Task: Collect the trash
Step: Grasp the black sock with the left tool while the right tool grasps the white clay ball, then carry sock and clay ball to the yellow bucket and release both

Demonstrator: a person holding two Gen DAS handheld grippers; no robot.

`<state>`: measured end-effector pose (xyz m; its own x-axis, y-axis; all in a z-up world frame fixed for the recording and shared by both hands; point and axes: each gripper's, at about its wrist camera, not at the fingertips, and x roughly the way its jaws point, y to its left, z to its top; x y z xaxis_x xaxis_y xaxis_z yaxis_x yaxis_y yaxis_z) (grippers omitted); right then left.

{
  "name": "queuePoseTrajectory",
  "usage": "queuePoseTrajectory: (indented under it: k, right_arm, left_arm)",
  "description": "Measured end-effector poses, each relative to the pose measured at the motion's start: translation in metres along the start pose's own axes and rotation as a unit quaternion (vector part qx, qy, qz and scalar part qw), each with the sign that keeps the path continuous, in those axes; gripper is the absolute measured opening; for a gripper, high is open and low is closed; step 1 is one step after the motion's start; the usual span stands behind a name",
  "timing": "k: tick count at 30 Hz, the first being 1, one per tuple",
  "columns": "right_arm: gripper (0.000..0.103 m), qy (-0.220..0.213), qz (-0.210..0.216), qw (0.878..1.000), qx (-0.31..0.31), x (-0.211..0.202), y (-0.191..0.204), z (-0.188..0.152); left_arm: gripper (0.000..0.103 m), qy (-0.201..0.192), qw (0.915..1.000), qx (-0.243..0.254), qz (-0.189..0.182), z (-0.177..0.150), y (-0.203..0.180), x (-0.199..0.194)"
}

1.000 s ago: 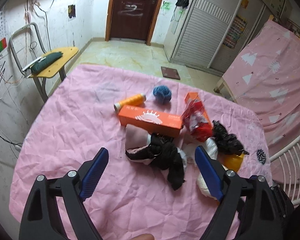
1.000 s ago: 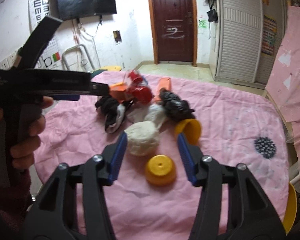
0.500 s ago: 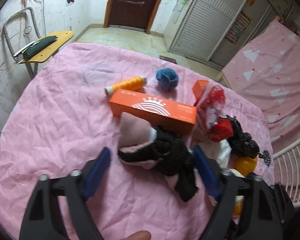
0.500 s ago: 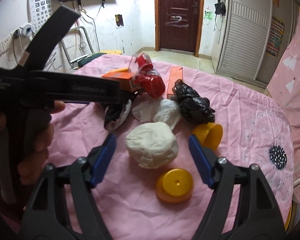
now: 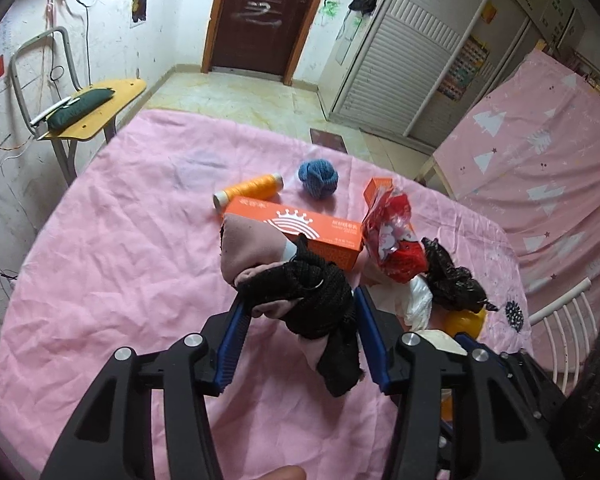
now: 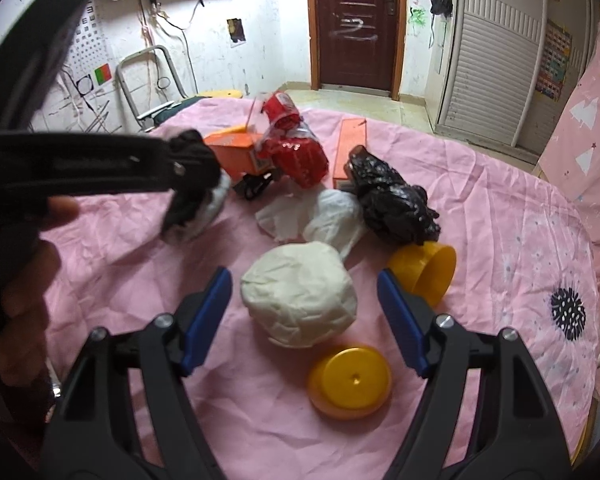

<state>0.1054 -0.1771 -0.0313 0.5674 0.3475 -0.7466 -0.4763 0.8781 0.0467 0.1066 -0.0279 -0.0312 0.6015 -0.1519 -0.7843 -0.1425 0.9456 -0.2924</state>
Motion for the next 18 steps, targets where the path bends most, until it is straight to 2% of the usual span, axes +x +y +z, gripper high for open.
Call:
queuePoseTrajectory:
  k: [1,2,3,10,18]
  right_arm:
    - [0.068,0.004,0.003,1.000,-0.001,0.002,0.000,0.000]
    - [0.058,0.010,0.005,1.000,-0.005,0.004,0.001,0.000]
    - [0.052,0.011,0.004,1.000,-0.007,0.004,0.003,0.000]
    - [0.052,-0.034,0.021,0.999,-0.001,-0.019,0.007,-0.006]
    - [0.052,-0.089,-0.004,0.996,0.025,-0.069,-0.011,-0.019]
  left_arm:
    - [0.045,-0.004,1.0000,0.001,0.000,0.000,0.000,-0.005]
    - [0.045,-0.008,1.0000,0.001,0.000,0.001,0.000,-0.008]
    - [0.045,-0.013,0.9999,0.003,0.001,0.001,-0.001,-0.013]
    - [0.045,-0.045,0.9989,0.011,0.004,0.001,-0.002,-0.043]
    - [0.045,-0.075,0.9966,0.034,-0.003,-0.007,-0.027,-0.074]
